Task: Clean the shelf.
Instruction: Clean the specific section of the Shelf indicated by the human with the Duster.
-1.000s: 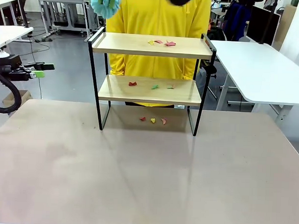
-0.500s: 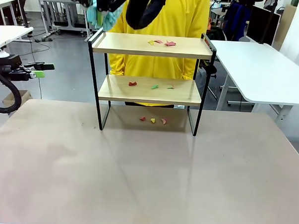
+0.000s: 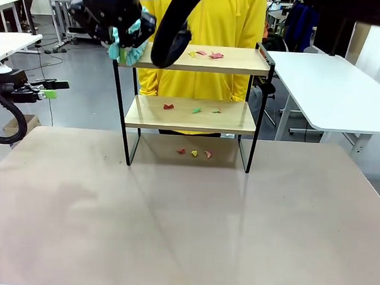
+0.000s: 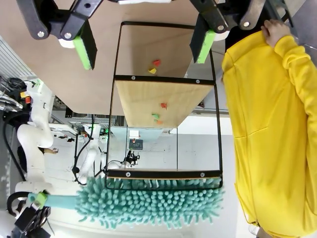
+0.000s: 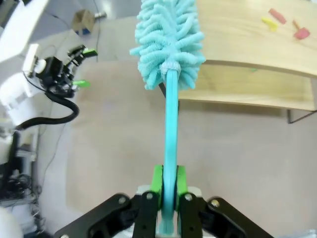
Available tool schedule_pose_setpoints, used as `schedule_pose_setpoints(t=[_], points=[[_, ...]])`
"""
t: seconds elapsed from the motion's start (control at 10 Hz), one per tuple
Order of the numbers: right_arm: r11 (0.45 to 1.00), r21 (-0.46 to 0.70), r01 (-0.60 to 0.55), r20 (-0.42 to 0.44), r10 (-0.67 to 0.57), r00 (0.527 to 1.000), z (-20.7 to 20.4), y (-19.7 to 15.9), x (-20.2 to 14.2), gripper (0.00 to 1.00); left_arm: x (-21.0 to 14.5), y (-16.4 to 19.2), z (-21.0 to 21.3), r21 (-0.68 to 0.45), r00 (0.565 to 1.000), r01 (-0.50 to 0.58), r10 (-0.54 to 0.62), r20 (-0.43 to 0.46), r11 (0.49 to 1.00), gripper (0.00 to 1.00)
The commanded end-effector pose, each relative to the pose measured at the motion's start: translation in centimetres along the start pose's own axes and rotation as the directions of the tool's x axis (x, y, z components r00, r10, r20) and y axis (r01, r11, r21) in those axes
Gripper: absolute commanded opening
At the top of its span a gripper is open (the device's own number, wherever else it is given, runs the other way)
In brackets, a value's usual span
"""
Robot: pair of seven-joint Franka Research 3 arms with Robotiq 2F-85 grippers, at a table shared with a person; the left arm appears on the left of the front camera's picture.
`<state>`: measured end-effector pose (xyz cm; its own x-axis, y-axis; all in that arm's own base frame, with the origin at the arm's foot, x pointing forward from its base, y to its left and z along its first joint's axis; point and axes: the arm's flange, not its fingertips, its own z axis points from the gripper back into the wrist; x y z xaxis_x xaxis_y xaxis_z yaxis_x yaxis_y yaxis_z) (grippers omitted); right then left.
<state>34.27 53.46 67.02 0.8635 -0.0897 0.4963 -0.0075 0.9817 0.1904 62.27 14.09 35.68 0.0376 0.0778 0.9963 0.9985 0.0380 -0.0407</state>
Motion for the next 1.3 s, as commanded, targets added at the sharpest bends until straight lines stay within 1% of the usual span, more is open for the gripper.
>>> schedule_pose_setpoints(t=[0.0,0.1,0.2,0.5,0.6,0.7,0.9,1.0,1.1,1.2], points=[[0.999,0.032,0.003,-0.04,-0.002,0.999,0.2,2.5,2.5,0.14,0.3,-0.2,0.0,-0.003,1.0,0.004,-0.004,0.001,1.0,1.0],[0.999,0.049,0.001,-0.042,0.001,0.999,0.0,2.2,2.4,0.14,0.3,-0.2,0.0,-0.003,1.0,0.004,-0.004,0.001,1.0,1.0],[1.0,0.003,0.009,-0.009,-0.009,1.0,-1.2,0.7,0.7,0.14,0.3,-0.2,0.0,-0.003,1.0,0.004,-0.004,0.001,1.0,1.0],[1.0,0.003,0.009,-0.009,-0.009,1.0,-1.2,0.7,0.7,0.14,0.3,-0.2,0.0,-0.003,1.0,0.004,-0.004,0.001,1.0,1.0],[1.0,0.008,0.013,-0.014,-0.013,1.0,-1.5,1.3,1.1,0.14,0.3,-0.2,0.0,-0.003,1.0,0.004,-0.004,0.001,1.0,1.0],[0.999,-0.027,0.026,-0.045,-0.027,0.999,-1.9,0.1,1.9,0.14,0.3,-0.2,0.0,-0.003,1.0,0.004,-0.004,0.001,1.0,1.0],[0.996,-0.057,0.071,-0.122,-0.077,0.989,-2.5,-4.7,4.3,0.14,0.3,-0.2,0.0,-0.003,1.0,0.004,-0.004,0.001,1.0,1.0],[0.995,-0.055,0.086,-0.17,-0.094,0.981,-2.9,-8.0,5.4,0.14,0.3,-0.2,0.0,-0.003,1.0,0.004,-0.004,0.001,1.0,1.0],[0.994,-0.046,0.095,-0.209,-0.103,0.973,-3.1,-9.7,5.8,0.14,0.3,-0.2,0.0,-0.003,1.0,0.004,-0.004,0.001,1.0,1.0],[0.992,-0.047,0.119,-0.232,-0.127,0.964,-3.5,-12.7,6.4,0.14,0.3,-0.2,0.0,-0.003,1.0,0.004,-0.004,0.001,1.0,1.0]])
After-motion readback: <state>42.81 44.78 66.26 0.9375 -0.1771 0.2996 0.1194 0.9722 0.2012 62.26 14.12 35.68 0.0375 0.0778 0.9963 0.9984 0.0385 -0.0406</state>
